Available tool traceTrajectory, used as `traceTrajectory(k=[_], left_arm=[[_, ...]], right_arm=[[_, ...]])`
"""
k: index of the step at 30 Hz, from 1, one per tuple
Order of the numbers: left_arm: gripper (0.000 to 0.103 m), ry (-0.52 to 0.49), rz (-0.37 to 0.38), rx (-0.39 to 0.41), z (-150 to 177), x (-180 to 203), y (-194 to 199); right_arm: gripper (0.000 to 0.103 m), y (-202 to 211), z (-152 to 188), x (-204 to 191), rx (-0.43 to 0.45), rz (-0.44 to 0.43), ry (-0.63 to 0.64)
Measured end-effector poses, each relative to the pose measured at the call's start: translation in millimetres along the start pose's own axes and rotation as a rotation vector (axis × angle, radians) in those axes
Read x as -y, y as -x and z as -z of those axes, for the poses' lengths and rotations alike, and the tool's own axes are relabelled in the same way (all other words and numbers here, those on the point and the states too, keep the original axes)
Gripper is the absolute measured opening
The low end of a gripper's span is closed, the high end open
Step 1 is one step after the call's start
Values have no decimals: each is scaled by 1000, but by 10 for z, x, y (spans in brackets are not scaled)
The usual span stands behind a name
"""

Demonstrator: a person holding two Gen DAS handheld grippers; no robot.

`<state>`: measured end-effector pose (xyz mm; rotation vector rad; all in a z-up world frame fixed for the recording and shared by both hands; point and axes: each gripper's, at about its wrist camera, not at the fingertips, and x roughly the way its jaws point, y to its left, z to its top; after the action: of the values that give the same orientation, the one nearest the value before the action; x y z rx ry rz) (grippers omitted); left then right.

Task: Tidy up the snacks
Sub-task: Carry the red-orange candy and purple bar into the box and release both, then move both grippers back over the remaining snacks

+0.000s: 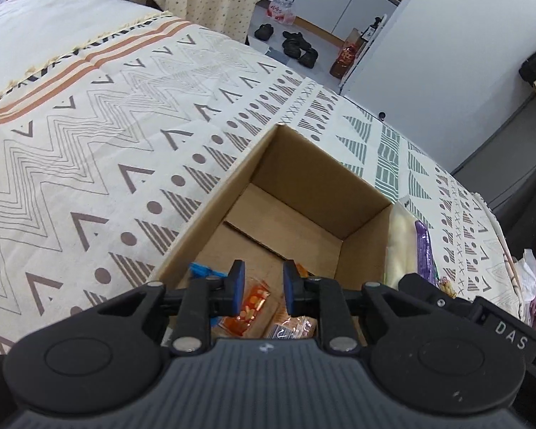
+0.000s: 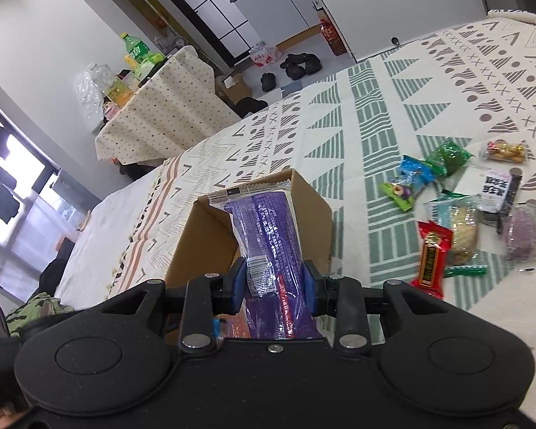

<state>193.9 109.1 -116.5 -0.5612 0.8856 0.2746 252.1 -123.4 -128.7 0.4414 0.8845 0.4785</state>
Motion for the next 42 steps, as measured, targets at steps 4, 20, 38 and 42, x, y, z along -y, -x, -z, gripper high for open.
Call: traceTrajectory(k=[4,20,38,42], left_arm=[[31,7,-3,0,-20,-57,26],[72,-2,-7,44,-65,-103,198],[93,-40,-21,16,63,162,298],[100,-56,0,4,141,273,308]], right_arm=[[32,-91,-6,-92,-3,10,-3],[59,-187,50,-408,13,25,5],[66,440,100,3,24,153,92],[72,543,106,78,24,166,106]])
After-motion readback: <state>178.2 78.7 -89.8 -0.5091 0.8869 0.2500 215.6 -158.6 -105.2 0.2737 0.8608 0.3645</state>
